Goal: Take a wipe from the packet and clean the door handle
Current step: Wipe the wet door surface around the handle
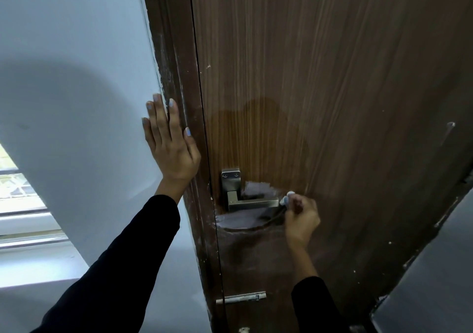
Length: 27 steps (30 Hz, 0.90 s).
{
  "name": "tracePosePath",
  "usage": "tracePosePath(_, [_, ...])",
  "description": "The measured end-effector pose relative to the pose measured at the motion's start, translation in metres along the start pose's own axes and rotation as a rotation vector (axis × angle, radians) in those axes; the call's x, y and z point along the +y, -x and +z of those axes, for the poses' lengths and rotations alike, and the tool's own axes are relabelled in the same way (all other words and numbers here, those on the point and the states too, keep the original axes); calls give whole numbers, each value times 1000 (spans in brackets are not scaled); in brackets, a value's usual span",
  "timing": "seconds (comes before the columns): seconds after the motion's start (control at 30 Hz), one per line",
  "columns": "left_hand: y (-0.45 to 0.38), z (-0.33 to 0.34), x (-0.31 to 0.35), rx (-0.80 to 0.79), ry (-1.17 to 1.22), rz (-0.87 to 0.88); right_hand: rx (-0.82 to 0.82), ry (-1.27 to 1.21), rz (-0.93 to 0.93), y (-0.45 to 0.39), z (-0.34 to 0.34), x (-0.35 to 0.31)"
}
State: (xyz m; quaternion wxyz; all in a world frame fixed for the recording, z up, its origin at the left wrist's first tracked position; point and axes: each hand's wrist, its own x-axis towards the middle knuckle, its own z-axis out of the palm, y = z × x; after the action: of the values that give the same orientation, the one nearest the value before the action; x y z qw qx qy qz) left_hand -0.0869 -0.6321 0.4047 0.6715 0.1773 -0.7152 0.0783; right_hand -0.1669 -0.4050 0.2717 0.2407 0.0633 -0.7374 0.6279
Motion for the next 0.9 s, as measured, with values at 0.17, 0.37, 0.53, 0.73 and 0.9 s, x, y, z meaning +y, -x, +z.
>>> tracePosePath(0.17, [0,1,-1,2,-7,0,180,-97,105,-22,-8,-2])
tracePosePath(0.37, [0,3,-2,5,-16,-3,23,-37,-5,-17,-3,0])
tracePosePath(0.53, [0,2,-1,-2,-8,-1,112,-163,216,-15,-5,15])
tracePosePath(0.73, [-1,1,0,4,-9,-3,-27,-165,-86,20,12,-3])
tracePosePath(0.9, [-1,0,1,-2,4,6,42,-65,-103,37,14,2])
